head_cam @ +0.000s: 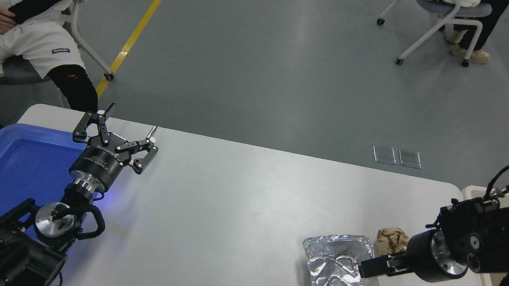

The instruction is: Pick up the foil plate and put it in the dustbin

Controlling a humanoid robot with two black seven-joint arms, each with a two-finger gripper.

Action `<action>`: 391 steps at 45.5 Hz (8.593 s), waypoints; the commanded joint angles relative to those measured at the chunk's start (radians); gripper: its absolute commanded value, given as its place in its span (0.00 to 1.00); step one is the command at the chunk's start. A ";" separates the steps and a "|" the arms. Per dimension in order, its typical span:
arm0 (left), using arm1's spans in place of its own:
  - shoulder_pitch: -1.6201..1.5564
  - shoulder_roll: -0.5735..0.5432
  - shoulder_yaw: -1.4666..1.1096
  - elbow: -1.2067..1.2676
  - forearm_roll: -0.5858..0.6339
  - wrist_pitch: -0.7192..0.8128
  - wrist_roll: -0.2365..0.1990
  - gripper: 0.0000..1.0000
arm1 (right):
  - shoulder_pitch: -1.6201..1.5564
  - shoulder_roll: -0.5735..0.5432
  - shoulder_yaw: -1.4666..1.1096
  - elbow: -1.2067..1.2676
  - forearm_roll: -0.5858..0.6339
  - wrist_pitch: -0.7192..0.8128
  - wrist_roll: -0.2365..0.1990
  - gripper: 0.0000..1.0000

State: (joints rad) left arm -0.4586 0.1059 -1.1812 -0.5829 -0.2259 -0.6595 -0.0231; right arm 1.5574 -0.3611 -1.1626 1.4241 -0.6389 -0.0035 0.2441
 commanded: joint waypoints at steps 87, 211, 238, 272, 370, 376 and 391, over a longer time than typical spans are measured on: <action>0.000 0.000 0.000 0.000 0.000 0.000 0.000 0.99 | -0.293 0.063 -0.038 -0.110 0.169 -0.371 0.007 0.00; 0.000 0.000 0.000 0.000 0.000 0.000 0.000 0.99 | -0.313 -0.678 0.399 -0.976 0.226 0.669 0.063 0.00; 0.000 0.000 0.000 0.000 0.000 0.000 0.000 0.99 | -0.864 -0.362 0.659 -1.419 0.544 0.537 -0.106 0.00; 0.000 0.000 0.000 0.000 0.000 0.000 0.000 0.99 | -0.997 -0.230 0.822 -1.419 0.548 0.304 -0.161 0.00; 0.000 0.000 0.000 0.000 0.000 0.000 0.000 0.99 | 0.414 -0.234 0.097 -0.594 0.278 0.468 -0.161 1.00; 0.000 0.000 0.000 0.000 0.000 0.000 0.000 0.99 | 0.458 -0.177 0.083 -0.539 0.278 0.586 -0.161 1.00; 0.000 0.000 0.000 0.000 0.000 0.000 0.000 0.99 | 0.466 -0.137 0.075 -0.430 0.277 0.789 -0.161 1.00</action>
State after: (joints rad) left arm -0.4586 0.1059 -1.1811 -0.5829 -0.2254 -0.6596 -0.0230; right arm 1.9941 -0.5388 -1.0592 0.8955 -0.3614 0.6618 0.0827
